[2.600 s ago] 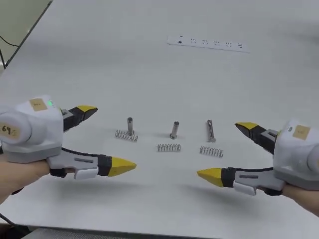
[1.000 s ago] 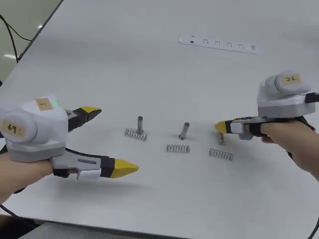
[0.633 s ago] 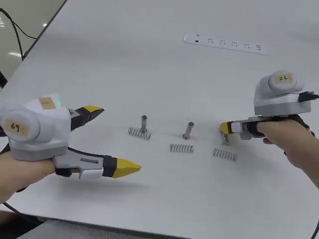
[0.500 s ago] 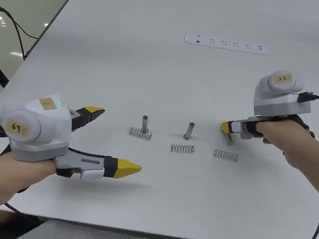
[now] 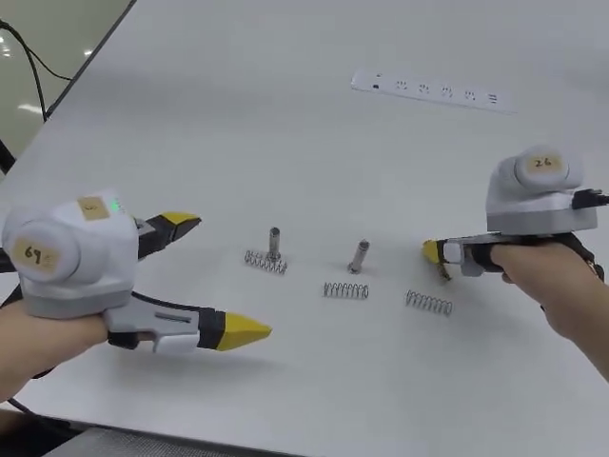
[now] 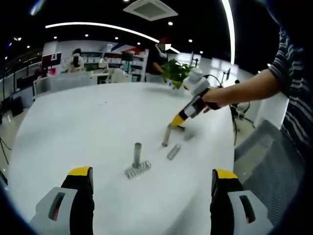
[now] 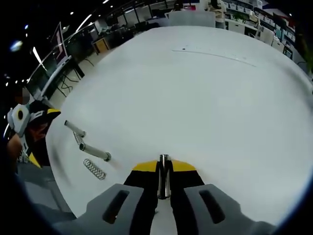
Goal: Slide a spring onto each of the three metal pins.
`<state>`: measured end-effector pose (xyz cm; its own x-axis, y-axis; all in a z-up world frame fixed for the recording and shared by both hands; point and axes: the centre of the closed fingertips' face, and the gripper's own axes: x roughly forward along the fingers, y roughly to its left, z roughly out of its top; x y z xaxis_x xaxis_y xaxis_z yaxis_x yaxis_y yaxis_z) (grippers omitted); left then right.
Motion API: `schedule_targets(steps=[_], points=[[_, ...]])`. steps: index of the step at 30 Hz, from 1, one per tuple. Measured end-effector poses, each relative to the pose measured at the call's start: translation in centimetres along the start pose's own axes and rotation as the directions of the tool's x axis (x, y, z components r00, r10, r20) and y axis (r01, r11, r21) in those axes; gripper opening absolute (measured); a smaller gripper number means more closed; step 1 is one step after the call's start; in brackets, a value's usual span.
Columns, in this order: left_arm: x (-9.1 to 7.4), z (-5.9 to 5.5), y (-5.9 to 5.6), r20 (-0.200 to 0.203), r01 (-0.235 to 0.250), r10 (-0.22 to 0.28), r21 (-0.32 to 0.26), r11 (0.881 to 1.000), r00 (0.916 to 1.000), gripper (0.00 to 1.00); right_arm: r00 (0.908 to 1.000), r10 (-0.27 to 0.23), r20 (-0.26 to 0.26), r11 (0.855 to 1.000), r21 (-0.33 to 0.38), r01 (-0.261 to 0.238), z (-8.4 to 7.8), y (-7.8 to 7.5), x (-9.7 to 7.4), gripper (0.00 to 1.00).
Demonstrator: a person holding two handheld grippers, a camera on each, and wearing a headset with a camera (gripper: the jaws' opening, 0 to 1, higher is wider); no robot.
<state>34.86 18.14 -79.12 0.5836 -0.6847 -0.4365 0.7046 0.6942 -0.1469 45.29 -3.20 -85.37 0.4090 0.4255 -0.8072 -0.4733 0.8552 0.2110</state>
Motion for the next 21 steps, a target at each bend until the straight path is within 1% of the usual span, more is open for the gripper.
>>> schedule_targets(steps=[5, 11, 13, 16, 18, 21], points=[[-0.1, 0.0, 0.0, -0.001, -0.003, 0.003, 0.001, 1.0, 1.0, 0.98, 0.9996, 0.002, 0.027, 1.0, -0.01, -0.002, 0.2, 0.3, -0.8, 0.05], [-0.1, -0.1, -0.4, -0.008, 0.005, -0.005, 0.004, 1.0, 1.0, 0.98, 0.9977, 0.015, 0.066, 1.0, -0.02, -0.013, 0.6, 0.9, -1.6, 0.05], [0.0, -0.1, -0.5, -0.009, 0.006, -0.006, 0.006, 1.0, 0.9999, 0.98, 0.9967, 0.014, 0.08, 0.999, -0.033, -0.012, 0.6, 1.1, -1.8, 0.05], [0.0, 0.1, -0.5, -0.001, 0.005, -0.005, 0.005, 1.0, 1.0, 0.98, 0.9957, 0.01, 0.093, 0.997, -0.082, -0.003, 0.5, 1.5, -2.2, 0.05], [0.0, 0.2, -0.5, 0.001, 0.005, -0.005, 0.005, 1.0, 1.0, 0.98, 0.9949, 0.013, 0.1, 0.996, -0.093, -0.004, 0.6, 1.7, -2.3, 0.05], [0.1, 0.2, -0.7, -0.002, 0.008, -0.008, 0.012, 1.0, 1.0, 0.98, 0.992, 0.015, 0.125, 0.995, -0.104, -0.002, 0.8, 1.9, -2.6, 0.05]])
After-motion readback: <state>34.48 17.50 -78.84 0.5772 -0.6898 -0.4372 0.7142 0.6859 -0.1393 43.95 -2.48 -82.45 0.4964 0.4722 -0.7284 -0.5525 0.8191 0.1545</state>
